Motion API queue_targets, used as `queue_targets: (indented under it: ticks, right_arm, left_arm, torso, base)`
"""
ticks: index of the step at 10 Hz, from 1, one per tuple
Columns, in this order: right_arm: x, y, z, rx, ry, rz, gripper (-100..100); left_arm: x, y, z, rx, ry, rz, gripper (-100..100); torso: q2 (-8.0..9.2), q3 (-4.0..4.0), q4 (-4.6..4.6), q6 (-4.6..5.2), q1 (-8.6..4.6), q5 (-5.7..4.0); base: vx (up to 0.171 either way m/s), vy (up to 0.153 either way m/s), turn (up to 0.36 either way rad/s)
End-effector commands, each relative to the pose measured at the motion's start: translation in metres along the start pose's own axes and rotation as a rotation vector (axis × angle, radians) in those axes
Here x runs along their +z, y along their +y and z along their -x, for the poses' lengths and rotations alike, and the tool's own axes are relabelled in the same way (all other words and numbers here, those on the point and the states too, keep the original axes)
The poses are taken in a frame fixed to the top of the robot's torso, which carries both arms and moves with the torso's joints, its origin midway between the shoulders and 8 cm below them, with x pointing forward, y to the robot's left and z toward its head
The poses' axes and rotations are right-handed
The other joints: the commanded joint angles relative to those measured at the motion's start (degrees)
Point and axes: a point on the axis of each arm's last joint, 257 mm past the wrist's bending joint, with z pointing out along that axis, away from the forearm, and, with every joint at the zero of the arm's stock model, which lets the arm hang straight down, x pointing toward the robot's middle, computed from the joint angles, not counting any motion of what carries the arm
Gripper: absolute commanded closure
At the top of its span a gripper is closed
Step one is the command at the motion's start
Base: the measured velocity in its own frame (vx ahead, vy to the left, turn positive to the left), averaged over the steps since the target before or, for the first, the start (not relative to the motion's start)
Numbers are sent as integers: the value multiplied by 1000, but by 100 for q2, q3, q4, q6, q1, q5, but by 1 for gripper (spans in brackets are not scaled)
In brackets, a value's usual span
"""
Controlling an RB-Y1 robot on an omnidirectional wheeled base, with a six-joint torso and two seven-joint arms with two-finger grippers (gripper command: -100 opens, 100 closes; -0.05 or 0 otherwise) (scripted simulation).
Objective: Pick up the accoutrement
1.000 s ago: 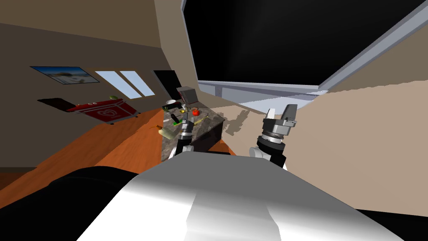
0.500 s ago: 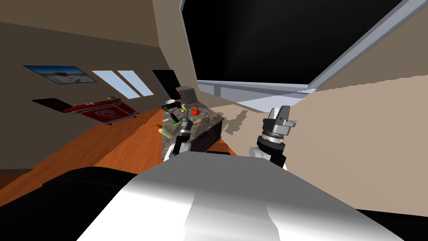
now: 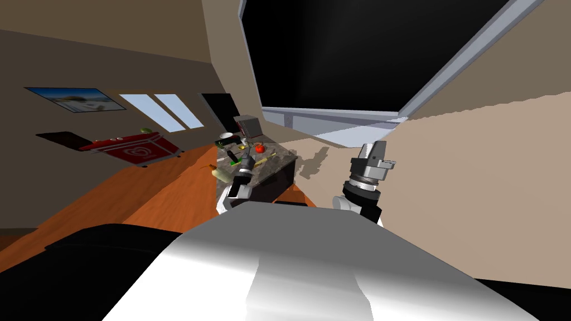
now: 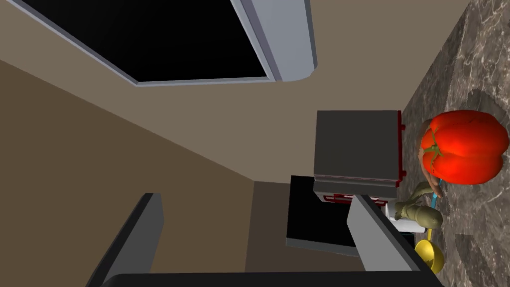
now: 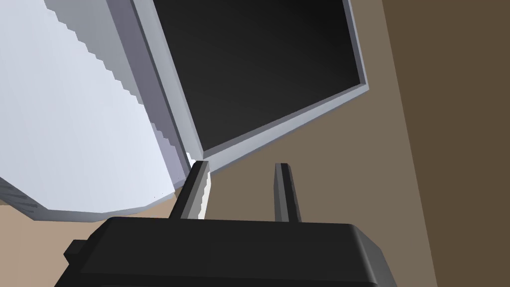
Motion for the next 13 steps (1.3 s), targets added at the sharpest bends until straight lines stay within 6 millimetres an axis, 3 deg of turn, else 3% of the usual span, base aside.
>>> queue_targets:
  ticks: [1, 6, 11, 13]
  right_arm:
    - [0, 0, 0, 0, 0, 0, 0]
    - [0, 0, 0, 0, 0, 0, 0]
    - [0, 0, 0, 0, 0, 0, 0]
    - [0, 0, 0, 0, 0, 0, 0]
  left_arm:
    - [9, 7, 11, 14, -10, 31, -100]
    - [26, 30, 38, 33, -44, 123, -100]
    - [51, 52, 83, 44, -106, 221, -100]
    - [49, 62, 85, 43, -115, 260, -100]
  torso:
    - [0, 0, 0, 0, 0, 0]
    - [-1, -1, 0, 1, 3, 0]
    - [-3, -2, -1, 0, 3, 1]
    - [-4, -3, -1, -1, 3, 1]
  base:
    - [-32, -13, -29]
    - [-27, -7, -24]
    - [-24, -7, -31]
    - [-13, -3, -9]
